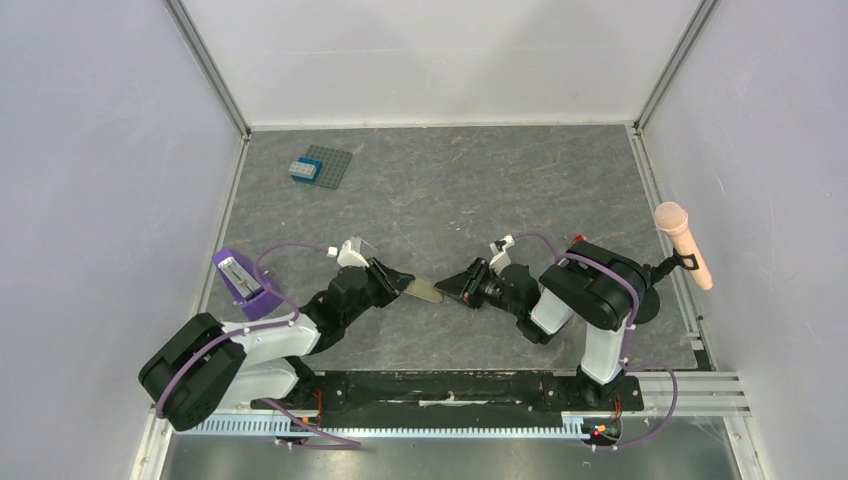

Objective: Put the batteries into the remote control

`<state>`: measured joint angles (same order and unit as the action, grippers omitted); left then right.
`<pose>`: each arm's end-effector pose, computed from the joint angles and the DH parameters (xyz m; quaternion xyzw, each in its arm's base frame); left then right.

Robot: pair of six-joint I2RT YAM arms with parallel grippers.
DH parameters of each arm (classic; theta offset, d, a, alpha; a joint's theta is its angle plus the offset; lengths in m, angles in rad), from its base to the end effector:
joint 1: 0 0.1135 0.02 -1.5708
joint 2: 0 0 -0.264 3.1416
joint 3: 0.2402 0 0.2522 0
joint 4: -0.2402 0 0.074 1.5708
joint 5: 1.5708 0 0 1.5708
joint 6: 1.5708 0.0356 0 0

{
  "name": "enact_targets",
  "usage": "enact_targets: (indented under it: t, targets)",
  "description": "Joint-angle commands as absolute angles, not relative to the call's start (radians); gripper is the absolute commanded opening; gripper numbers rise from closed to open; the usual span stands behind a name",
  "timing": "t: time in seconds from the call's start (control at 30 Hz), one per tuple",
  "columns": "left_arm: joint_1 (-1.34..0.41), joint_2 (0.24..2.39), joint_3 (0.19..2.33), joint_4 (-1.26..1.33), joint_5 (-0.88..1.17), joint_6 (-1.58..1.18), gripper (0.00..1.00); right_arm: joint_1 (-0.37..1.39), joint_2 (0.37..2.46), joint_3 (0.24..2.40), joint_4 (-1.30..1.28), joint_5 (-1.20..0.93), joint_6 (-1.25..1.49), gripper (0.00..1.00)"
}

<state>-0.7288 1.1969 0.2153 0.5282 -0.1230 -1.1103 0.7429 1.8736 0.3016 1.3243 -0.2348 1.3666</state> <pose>0.1580 -0.1352 0.1411 -0.1924 0.8248 -0.3892 0.3622 0.1886 0.1845 0.0938 0.1719 0.7679 0.5763 0.2207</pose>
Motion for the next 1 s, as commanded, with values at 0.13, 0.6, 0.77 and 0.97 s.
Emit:
enact_targets:
  t: [0.13, 0.6, 0.77, 0.97]
  targets:
    - [-0.762, 1.221, 0.173, 0.217, -0.179, -1.077, 0.02, 0.768, 1.829, 0.357, 1.684, -0.424, 1.515, 0.27]
    - [-0.762, 1.155, 0.167, 0.13, -0.237, -1.079, 0.02, 0.717, 1.787, 0.289, 1.63, -0.394, 1.487, 0.3]
    - [-0.762, 1.092, 0.173, 0.07, -0.277, -1.045, 0.02, 0.693, 1.777, 0.246, 1.614, -0.354, 1.449, 0.33]
    - [-0.762, 1.031, 0.196, -0.008, -0.321, -0.997, 0.02, 0.672, 1.707, 0.212, 1.481, -0.296, 1.377, 0.37]
